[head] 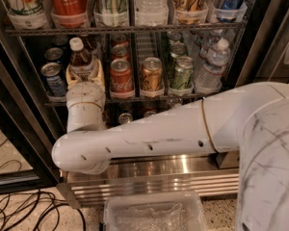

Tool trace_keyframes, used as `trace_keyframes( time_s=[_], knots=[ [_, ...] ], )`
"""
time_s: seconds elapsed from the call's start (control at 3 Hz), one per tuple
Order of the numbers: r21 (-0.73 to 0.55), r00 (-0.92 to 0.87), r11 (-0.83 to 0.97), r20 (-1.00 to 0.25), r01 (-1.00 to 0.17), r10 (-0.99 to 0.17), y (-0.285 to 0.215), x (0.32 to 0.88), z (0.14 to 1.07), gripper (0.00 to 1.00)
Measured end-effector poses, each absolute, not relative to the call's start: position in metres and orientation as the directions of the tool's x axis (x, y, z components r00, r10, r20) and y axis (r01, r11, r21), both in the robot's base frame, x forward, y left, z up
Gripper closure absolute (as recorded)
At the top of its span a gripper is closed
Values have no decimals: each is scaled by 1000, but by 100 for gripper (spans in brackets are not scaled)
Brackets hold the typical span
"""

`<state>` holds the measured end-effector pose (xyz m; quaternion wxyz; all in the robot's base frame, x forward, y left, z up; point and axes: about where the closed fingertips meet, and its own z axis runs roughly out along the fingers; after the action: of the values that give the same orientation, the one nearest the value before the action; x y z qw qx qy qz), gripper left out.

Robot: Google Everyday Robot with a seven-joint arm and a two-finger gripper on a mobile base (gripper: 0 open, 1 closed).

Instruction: Pick blue plastic bottle from middle shelf of fridge

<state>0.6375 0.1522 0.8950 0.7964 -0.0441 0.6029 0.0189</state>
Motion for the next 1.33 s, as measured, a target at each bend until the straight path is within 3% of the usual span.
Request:
trace_keyframes(
  time_s=[1.33],
  knots=[
    [-38,273,993,-962,-115,-5,158,620,903,100]
  ],
)
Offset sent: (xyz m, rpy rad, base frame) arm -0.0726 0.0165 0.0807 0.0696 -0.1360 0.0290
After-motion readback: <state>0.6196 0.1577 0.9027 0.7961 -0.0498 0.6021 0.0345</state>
